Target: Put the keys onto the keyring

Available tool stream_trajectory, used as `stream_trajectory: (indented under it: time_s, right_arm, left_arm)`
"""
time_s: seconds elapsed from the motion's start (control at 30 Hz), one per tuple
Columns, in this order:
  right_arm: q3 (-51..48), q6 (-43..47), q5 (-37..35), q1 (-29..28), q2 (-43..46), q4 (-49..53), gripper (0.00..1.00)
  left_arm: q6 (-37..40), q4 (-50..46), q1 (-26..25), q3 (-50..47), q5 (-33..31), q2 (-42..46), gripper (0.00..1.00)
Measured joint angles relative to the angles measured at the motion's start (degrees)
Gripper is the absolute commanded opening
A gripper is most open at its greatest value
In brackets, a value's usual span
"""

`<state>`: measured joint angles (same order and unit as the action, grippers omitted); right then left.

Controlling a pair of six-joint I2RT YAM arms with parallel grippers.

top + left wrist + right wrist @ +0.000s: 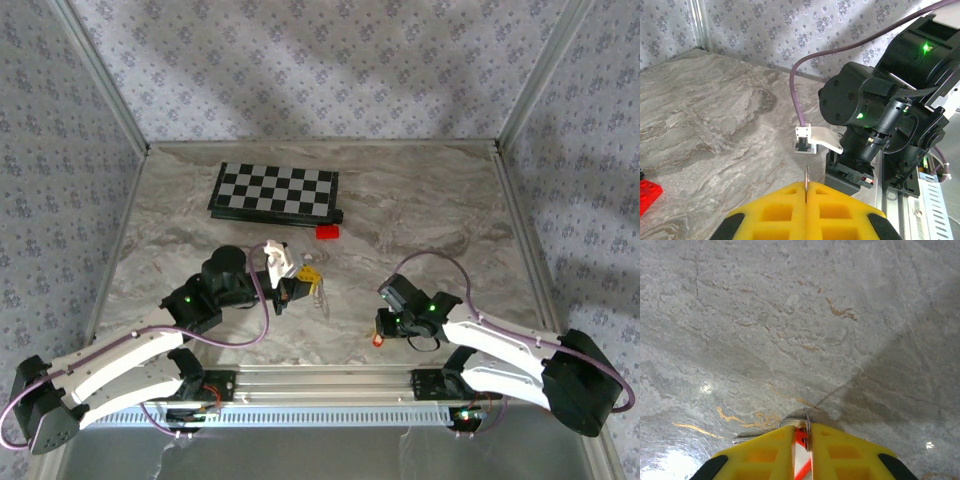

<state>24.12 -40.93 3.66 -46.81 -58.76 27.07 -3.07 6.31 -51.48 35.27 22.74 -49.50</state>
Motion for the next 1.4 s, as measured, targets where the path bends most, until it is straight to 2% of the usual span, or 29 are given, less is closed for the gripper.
stream_trajectory:
  time_s: [0.53,0.83,1.13,1.4]
  right_arm:
    - [0.00,0.00,-0.85,0.00,-0.92,-0.37,0.11]
    - [0.02,1.01,-1.07,-1.01,0.00,-0.52,0.02]
    - [1.09,5.05,-6.34,-8.17,10.88,-0.87,0.00]
    - [2.78,13.11,-13.42,-18.03,21.55,-3.45,0.00]
  left_arm:
    - [-0.02,0.02,0.00,0.00,0.00,0.00,0.00]
    - [-0.02,0.33,0.00,-0.20,0.39,0.66,0.00]
    - [-0.31,0.37,0.00,-0.20,1.66,0.76,0.00]
    - [-1.09,-0.37,-0.02,-0.13,3.06,2.58,0.00]
